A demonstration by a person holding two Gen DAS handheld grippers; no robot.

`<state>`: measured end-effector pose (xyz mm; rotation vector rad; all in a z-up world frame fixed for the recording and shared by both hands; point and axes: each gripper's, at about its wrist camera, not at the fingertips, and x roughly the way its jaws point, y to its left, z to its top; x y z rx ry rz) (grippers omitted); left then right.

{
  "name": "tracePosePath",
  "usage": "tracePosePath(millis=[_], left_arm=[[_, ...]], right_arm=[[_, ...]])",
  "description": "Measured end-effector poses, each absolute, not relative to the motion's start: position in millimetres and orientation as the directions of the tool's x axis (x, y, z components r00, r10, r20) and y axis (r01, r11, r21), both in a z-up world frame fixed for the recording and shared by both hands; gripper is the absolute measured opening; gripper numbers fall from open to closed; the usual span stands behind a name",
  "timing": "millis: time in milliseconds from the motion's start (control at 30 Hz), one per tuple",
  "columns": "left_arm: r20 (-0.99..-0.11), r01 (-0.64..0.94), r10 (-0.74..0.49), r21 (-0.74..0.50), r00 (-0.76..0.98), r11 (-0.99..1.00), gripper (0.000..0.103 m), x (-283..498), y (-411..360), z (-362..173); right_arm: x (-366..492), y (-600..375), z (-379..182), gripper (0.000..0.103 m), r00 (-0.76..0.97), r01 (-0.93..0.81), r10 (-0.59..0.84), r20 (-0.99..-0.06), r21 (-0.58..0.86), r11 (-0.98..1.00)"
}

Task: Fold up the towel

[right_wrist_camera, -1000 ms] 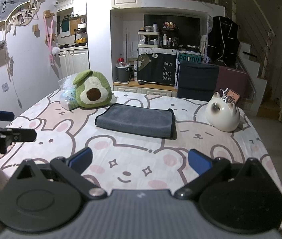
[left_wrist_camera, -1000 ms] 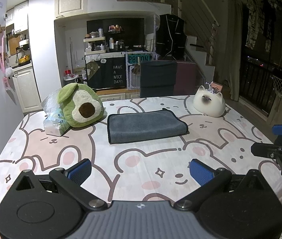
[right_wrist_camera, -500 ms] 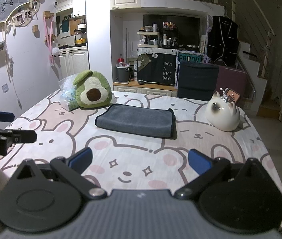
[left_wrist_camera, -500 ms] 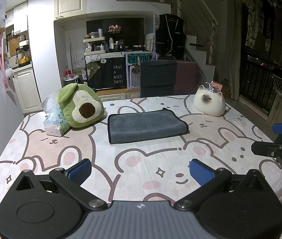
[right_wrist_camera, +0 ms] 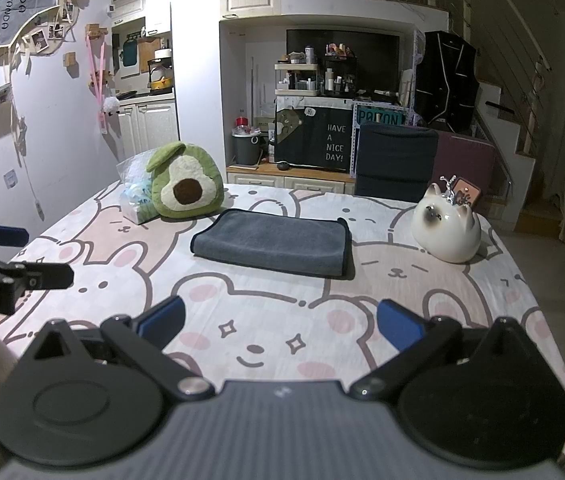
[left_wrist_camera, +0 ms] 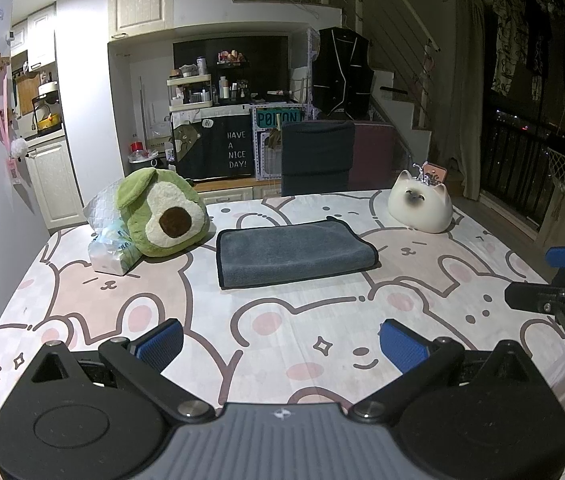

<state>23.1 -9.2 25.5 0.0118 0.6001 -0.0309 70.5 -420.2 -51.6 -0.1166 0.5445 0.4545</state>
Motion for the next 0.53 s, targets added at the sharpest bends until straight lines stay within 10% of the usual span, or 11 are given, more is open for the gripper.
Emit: tracePosePath(millis=[533], left_arm=[[-0.564, 0.029, -0.019, 0.009, 0.826, 1.000, 0.103, 22.9, -8.0, 25.5]], right_arm=[[69.8, -419.8, -51.7, 0.103, 0.761, -0.442, 0.388, -0.519, 0.022, 0.897]])
